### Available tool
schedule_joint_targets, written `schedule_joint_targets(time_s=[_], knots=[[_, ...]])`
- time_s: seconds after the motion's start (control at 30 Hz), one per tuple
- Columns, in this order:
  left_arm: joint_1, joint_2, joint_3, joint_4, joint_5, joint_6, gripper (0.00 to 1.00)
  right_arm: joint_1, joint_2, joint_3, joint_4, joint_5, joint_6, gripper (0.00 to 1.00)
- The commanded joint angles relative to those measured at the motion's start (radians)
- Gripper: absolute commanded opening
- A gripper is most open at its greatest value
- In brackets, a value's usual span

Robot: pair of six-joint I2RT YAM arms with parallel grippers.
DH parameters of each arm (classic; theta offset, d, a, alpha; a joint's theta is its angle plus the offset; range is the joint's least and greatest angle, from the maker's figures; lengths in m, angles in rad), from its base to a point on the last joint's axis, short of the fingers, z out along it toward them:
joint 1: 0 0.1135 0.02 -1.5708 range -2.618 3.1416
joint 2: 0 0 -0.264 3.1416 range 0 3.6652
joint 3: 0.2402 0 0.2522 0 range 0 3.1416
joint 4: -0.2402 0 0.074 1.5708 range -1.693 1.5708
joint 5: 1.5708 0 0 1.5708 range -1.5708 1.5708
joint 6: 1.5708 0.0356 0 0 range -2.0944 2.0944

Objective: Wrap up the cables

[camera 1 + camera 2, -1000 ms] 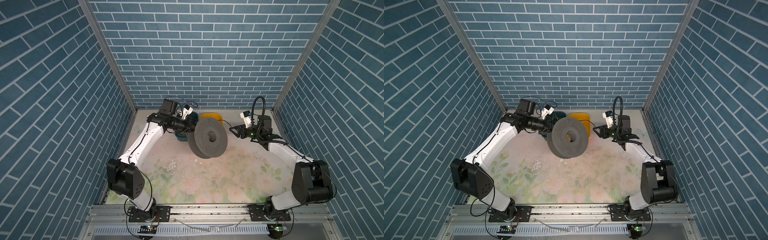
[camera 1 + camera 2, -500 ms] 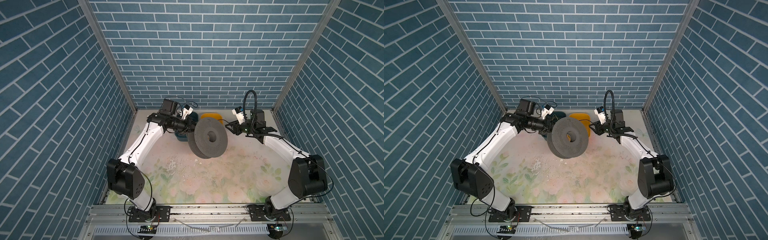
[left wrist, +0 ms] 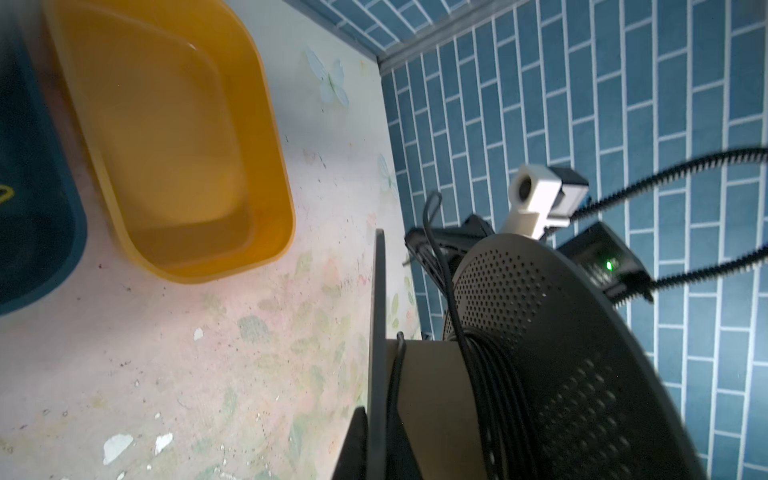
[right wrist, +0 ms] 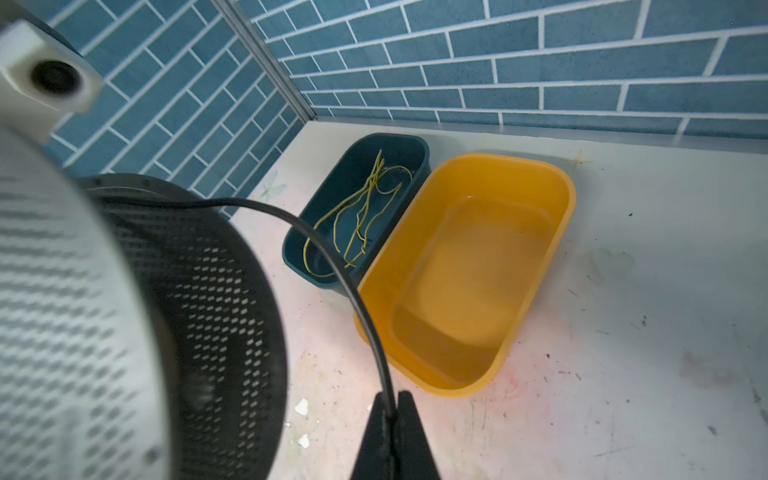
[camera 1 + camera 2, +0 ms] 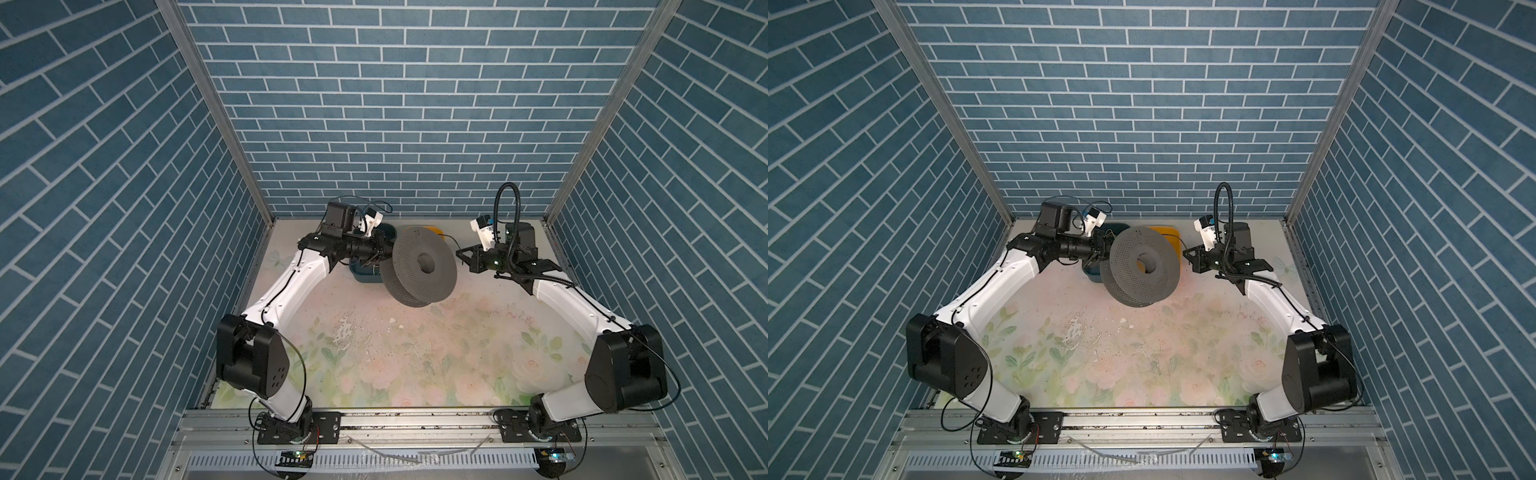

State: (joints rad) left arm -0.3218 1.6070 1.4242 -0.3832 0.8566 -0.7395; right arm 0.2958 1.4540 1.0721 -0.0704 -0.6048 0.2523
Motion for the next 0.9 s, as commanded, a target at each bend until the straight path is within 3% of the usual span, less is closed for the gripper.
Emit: schedule_joint_targets(time_s=[0.0,0.17,0.33,0.53,0.73,0.87], knots=[[0.001,-0.032,-0.043,0.273,-0.075,-0.185,0.0,0.012,-0.044,-0.088,0.089,-0.046,0.231,0.0],[0.0,-0.029,-0.111,0.478,-0.132,-0.32,0.0,0.017,-0.079,-0.157,0.164,-0.019,0.438,0.0],[-0.012,-0.028,-0.131,0.534,-0.206,-0.356,0.0,0.052,-0.104,-0.191,0.159,0.011,0.489,0.0],[-0.047,-0.012,-0.139,0.568,-0.29,-0.396,0.0,0.127,-0.115,-0.18,0.096,0.101,0.474,0.0],[-0.07,-0.011,-0.135,0.529,-0.387,-0.402,0.0,0.251,-0.127,-0.094,-0.074,0.289,0.369,0.0],[-0.092,-0.01,-0.144,0.525,-0.438,-0.387,0.0,0.297,-0.126,-0.05,-0.088,0.301,0.373,0.0]])
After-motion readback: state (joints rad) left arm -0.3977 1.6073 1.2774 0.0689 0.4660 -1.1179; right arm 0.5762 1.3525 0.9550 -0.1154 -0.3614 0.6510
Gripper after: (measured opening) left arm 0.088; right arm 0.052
